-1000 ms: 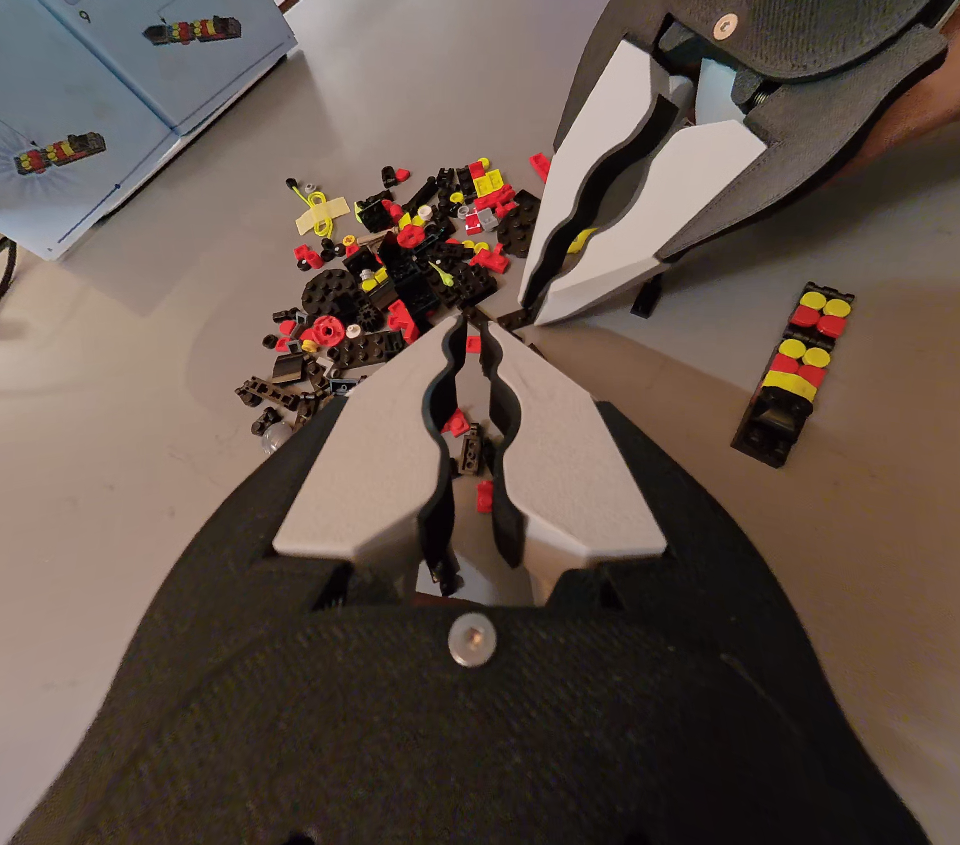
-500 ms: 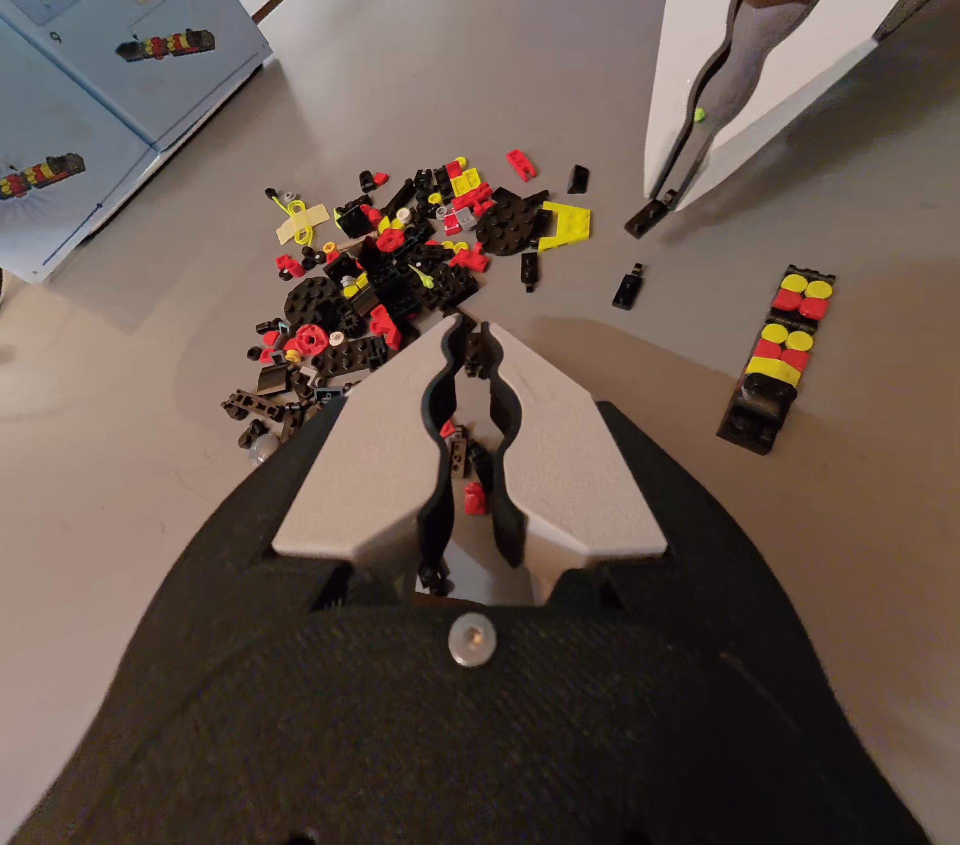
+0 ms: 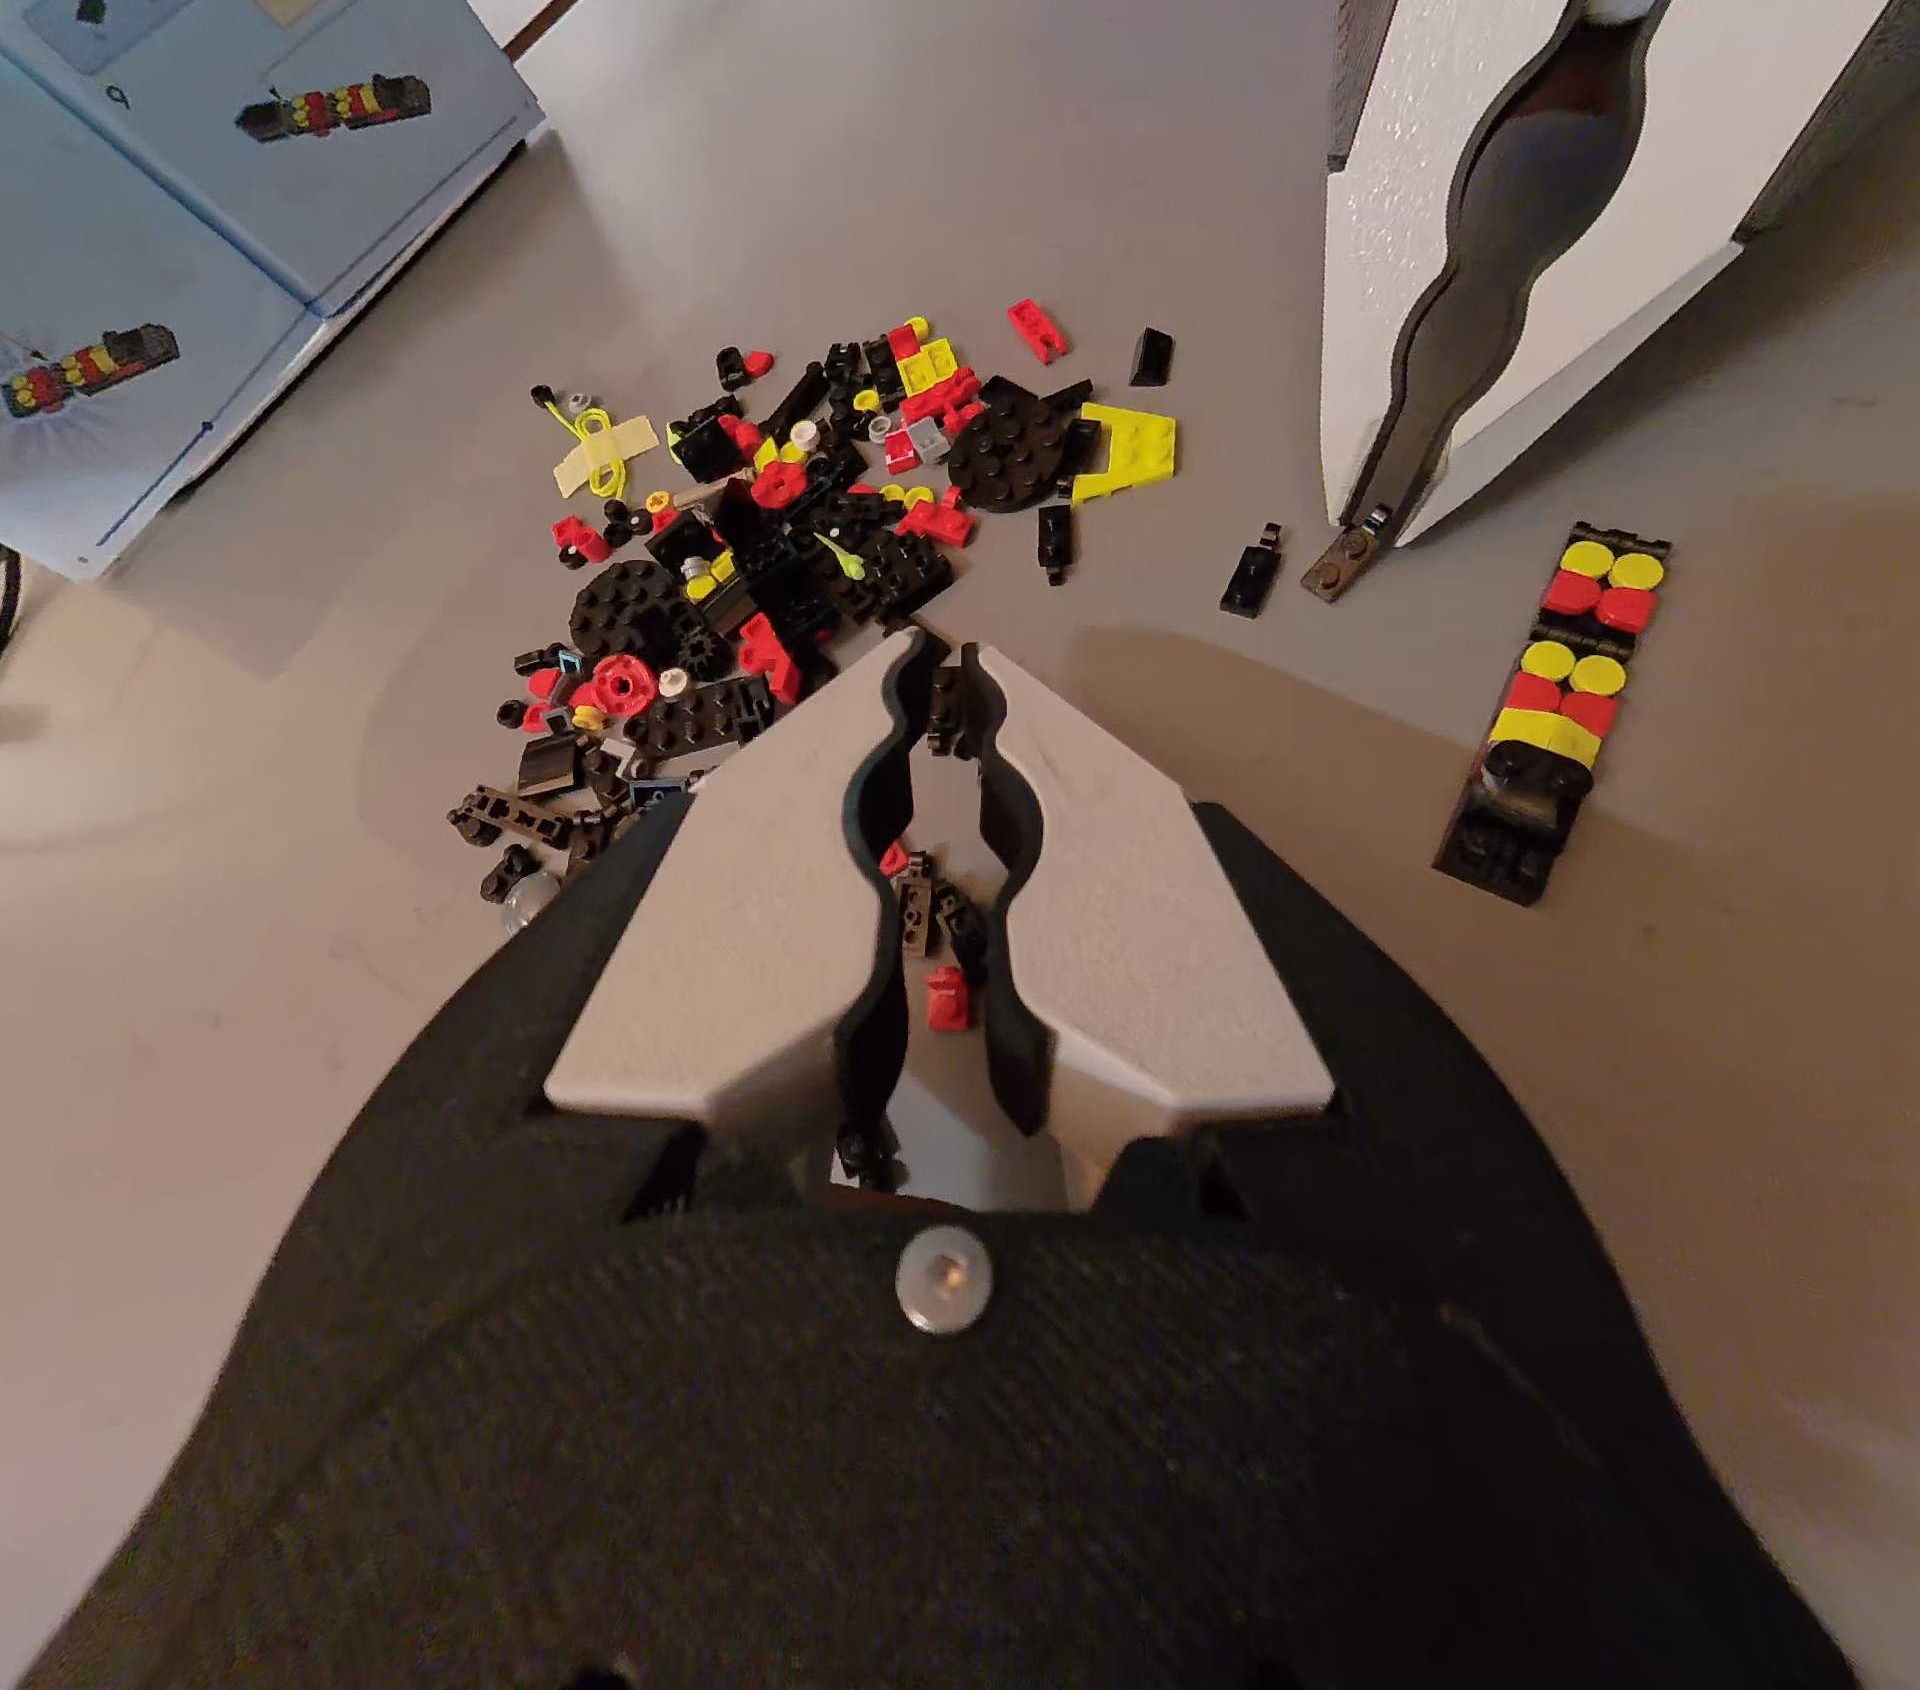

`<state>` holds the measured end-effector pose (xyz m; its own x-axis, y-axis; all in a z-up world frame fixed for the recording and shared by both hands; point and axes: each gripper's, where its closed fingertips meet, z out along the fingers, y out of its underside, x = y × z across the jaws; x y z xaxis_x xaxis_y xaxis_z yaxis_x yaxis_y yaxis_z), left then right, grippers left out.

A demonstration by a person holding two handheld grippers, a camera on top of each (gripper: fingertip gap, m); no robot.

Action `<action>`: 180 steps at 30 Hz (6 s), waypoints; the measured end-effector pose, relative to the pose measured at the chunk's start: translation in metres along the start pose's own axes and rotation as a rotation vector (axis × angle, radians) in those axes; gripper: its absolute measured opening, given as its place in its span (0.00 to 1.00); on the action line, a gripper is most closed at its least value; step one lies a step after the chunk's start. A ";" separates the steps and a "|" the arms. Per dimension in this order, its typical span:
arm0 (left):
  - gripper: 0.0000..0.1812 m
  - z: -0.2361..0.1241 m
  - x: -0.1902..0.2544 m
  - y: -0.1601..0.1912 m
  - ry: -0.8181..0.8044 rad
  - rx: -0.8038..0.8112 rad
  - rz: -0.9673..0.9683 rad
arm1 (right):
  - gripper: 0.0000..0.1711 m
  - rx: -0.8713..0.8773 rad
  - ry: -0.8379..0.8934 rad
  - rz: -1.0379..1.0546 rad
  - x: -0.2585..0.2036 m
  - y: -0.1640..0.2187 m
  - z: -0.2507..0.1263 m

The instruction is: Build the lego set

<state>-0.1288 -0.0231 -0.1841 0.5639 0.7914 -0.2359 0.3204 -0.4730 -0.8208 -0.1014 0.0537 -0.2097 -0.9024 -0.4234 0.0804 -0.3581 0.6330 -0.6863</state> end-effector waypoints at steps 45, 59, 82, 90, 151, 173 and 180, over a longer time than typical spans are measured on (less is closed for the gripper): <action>0.02 0.001 0.003 0.003 0.011 -0.013 0.012 | 0.02 -0.043 0.086 -0.018 0.004 -0.005 0.010; 0.06 -0.005 0.044 -0.006 0.182 -0.003 0.082 | 0.08 -0.024 0.118 0.015 0.018 0.003 -0.005; 0.15 0.017 0.065 0.008 0.259 -0.140 0.107 | 0.14 0.017 0.074 0.054 0.013 -0.003 0.009; 0.12 0.021 0.062 0.008 0.257 -0.155 0.076 | 0.12 0.019 0.068 0.055 0.013 -0.003 0.010; 0.03 0.018 0.067 0.009 0.271 -0.145 0.116 | 0.09 0.043 0.018 0.042 0.008 -0.008 0.014; 0.03 0.018 0.070 0.010 0.287 -0.149 0.128 | 0.00 -0.001 0.018 0.065 0.008 0.007 -0.004; 0.03 0.018 0.070 0.010 0.286 -0.150 0.130 | 0.00 -0.005 -0.012 0.064 0.002 0.006 0.000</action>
<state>-0.0995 0.0348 -0.2179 0.7913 0.5901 -0.1603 0.3281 -0.6310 -0.7030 -0.1054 0.0563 -0.2134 -0.9205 -0.3898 0.0279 -0.3012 0.6623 -0.6860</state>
